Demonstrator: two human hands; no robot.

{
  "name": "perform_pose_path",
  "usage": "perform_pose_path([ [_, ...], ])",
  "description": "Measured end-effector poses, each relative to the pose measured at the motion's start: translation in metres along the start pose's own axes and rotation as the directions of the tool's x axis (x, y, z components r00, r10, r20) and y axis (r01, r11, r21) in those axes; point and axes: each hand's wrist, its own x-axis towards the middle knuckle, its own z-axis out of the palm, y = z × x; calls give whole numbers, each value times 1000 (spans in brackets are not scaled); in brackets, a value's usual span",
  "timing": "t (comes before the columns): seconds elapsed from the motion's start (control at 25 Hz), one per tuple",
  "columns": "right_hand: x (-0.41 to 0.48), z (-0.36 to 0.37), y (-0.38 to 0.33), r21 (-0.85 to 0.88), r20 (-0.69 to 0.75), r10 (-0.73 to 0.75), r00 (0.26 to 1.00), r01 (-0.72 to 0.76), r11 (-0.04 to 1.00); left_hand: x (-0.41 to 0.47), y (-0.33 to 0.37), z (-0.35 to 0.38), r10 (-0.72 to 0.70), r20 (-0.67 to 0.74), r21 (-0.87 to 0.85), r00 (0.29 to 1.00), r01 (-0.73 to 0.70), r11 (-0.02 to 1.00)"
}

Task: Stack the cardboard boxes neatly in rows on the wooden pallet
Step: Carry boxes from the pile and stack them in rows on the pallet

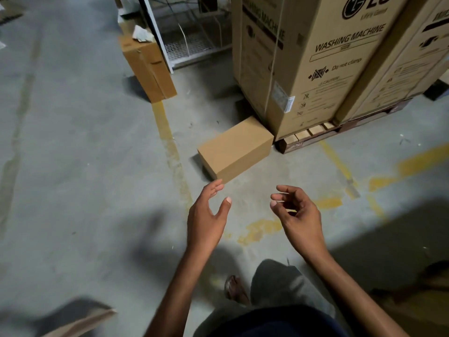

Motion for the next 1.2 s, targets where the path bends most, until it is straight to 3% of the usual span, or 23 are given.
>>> perform_pose_path([
  [0.32,214,131,10,-215,100,97,990,-73,974,232,-102,1,-182,61,-71,981,187,980],
  [0.52,362,220,73,-403,153,214,965,-137,905,376,-194,28,-263,99,-59,960,269,961],
  [0.68,469,296,168,-487,138,320,937,-217,846,484,-291,65,-281,179,70,943,273,959],
  [0.8,527,345,259,-355,2,489,872,-456,816,556,-369,103,-245,267,203,932,194,960],
  [0.92,555,381,335,-247,-278,528,802,-591,768,618,-438,140,-159,302,352,940,45,935],
  [1.0,558,398,373,-295,-375,448,812,-563,772,646,-478,159,-160,287,485,945,0,874],
  [1.04,558,405,387,-355,-356,406,842,-524,774,658,-495,166,-175,253,542,952,11,840],
  [1.2,554,422,434,-637,-80,357,931,-323,700,682,-545,176,-322,205,557,924,161,815],
])
